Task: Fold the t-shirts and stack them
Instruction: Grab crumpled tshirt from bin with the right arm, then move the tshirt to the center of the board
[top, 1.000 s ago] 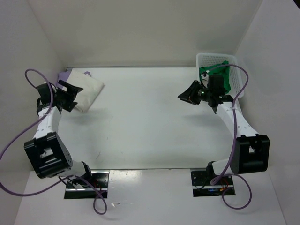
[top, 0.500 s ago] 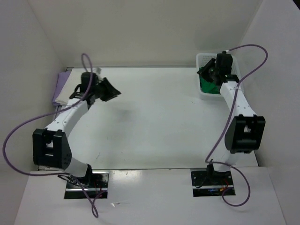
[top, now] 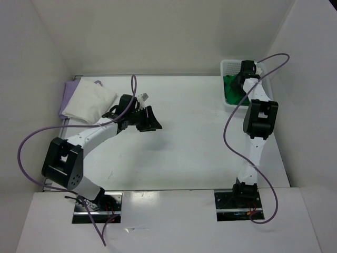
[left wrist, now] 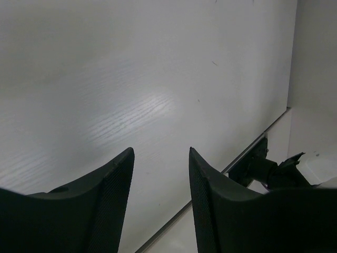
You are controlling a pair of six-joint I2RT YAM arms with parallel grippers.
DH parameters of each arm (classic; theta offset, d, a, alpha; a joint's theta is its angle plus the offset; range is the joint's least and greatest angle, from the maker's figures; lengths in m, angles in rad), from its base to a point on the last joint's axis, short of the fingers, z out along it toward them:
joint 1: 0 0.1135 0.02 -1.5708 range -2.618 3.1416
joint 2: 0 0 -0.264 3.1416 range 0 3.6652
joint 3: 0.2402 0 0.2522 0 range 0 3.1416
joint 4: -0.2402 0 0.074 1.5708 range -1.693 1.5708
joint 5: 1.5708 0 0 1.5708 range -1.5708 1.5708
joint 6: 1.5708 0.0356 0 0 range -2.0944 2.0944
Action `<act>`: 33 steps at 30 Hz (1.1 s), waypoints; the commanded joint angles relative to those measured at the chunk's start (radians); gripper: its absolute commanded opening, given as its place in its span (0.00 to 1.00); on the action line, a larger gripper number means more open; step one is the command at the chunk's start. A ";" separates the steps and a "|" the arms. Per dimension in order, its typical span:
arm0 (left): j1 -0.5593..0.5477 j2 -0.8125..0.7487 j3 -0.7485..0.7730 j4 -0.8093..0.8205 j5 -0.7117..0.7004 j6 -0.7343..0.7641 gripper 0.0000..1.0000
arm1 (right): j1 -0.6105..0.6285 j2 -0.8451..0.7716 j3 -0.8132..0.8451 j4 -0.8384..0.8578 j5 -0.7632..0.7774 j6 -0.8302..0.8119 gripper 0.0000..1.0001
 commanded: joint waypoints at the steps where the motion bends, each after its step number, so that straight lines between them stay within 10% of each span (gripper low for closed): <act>1: -0.006 0.027 0.001 0.041 0.027 0.014 0.54 | -0.004 0.128 0.180 -0.113 0.020 -0.057 0.60; 7: -0.015 0.045 0.019 0.041 0.018 -0.016 0.54 | -0.015 0.158 0.288 -0.119 -0.057 -0.015 0.01; 22: 0.060 0.063 0.182 0.012 0.043 -0.067 0.59 | -0.014 -0.795 -0.234 0.273 -0.277 0.080 0.01; 33: 0.343 -0.064 0.134 0.012 0.072 -0.174 0.64 | 0.373 -0.814 0.212 0.349 -0.829 0.253 0.01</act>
